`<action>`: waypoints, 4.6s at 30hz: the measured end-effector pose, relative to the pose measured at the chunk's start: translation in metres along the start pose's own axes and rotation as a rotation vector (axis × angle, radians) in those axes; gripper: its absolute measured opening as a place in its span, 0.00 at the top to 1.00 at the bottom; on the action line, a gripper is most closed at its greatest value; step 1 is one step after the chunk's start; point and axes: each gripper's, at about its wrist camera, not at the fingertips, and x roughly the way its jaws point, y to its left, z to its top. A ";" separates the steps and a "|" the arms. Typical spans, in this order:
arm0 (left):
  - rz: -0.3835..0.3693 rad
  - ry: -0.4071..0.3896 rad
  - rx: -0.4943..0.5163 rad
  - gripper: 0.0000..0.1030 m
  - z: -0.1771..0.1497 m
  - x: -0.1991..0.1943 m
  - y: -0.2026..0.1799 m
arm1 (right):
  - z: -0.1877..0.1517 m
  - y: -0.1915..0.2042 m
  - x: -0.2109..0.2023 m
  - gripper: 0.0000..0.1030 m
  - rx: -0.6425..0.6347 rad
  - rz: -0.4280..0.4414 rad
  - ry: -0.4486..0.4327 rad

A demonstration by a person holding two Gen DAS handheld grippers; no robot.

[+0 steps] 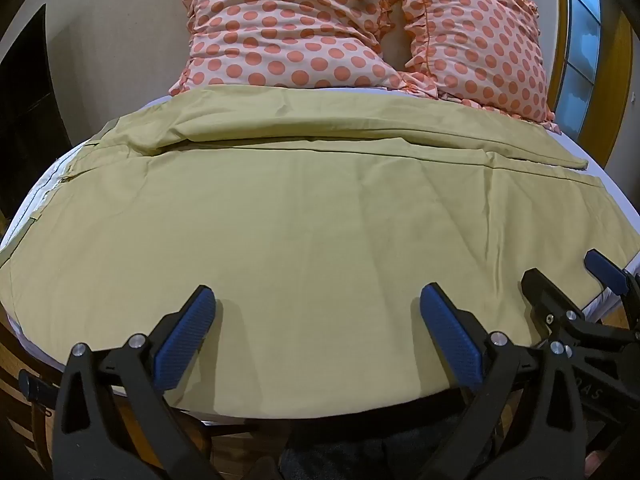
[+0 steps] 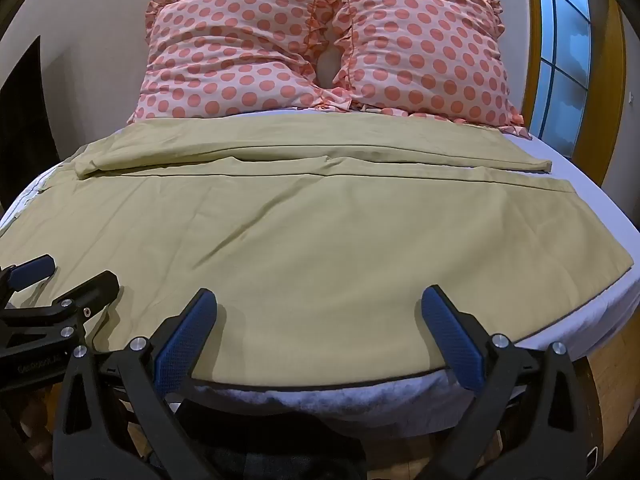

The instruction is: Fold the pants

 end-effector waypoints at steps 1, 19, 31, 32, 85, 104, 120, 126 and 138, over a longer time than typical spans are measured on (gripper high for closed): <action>0.000 0.000 0.000 0.02 0.000 0.000 0.000 | 0.000 0.000 0.000 0.01 0.000 0.000 0.000; 0.000 -0.002 0.000 0.02 0.000 0.000 0.000 | 0.000 0.000 0.000 0.01 -0.001 0.000 0.000; 0.000 -0.003 0.000 0.02 0.000 0.000 0.000 | 0.000 0.000 -0.001 0.01 -0.001 0.000 -0.001; 0.000 -0.003 0.000 0.02 0.000 0.000 0.000 | 0.000 0.000 -0.001 0.01 -0.001 0.000 -0.001; 0.001 -0.014 0.001 0.02 0.000 0.000 0.000 | 0.000 0.001 -0.005 0.01 -0.003 0.003 -0.014; -0.007 -0.028 0.008 0.02 0.005 -0.004 0.013 | 0.020 -0.027 -0.001 0.01 -0.054 -0.007 0.026; 0.042 -0.125 -0.063 0.02 0.076 -0.005 0.076 | 0.258 -0.227 0.232 0.32 0.497 -0.393 0.336; 0.059 -0.126 -0.086 0.02 0.092 0.012 0.093 | 0.256 -0.255 0.303 0.32 0.590 -0.485 0.413; -0.142 -0.144 -0.212 0.02 0.119 0.016 0.131 | 0.202 -0.289 0.256 0.97 0.698 -0.144 0.167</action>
